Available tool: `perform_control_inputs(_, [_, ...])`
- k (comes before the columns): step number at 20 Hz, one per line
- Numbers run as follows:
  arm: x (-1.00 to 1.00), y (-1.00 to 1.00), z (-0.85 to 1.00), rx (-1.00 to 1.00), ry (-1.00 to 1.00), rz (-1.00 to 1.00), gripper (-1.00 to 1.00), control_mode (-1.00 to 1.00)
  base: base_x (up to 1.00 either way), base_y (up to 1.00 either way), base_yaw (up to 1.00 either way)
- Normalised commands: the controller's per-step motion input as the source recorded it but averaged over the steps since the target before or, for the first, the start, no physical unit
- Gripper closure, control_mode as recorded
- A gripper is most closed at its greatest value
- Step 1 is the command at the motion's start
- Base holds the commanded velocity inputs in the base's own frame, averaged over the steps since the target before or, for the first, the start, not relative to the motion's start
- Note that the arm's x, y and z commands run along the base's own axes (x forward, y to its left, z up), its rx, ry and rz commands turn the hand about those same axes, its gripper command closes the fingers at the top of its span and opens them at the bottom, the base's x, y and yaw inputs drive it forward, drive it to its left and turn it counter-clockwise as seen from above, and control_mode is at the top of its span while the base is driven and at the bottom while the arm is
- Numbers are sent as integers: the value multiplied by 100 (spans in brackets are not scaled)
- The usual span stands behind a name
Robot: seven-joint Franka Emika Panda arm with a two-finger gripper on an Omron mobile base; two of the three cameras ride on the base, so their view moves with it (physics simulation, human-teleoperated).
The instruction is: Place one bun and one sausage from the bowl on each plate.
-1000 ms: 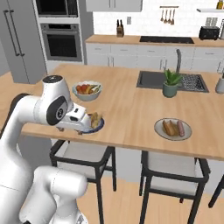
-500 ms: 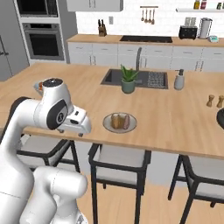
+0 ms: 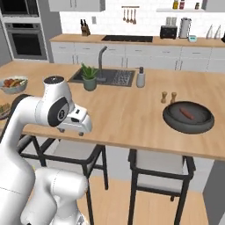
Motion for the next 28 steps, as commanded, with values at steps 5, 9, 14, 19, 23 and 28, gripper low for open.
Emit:
perform_control_inputs(5, [0, 0, 0, 0, 0, 0, -100, 100, 12, -100, 0])
perform_control_inputs(9, [0, 0, 0, 0, 0, 0, -100, 100, 21, -100, 0])
perform_control_inputs(14, [0, 0, 0, 0, 0, 0, -100, 100, 25, -100, -1])
perform_control_inputs(19, [0, 0, 0, 0, 0, 0, -100, 100, 46, -47, 0])
perform_control_inputs(23, [0, 0, 0, 0, 0, 0, -100, 100, 93, 0, -1])
perform_control_inputs(28, [15, 0, 0, 0, 0, 0, -100, -100, 69, 0, -1])
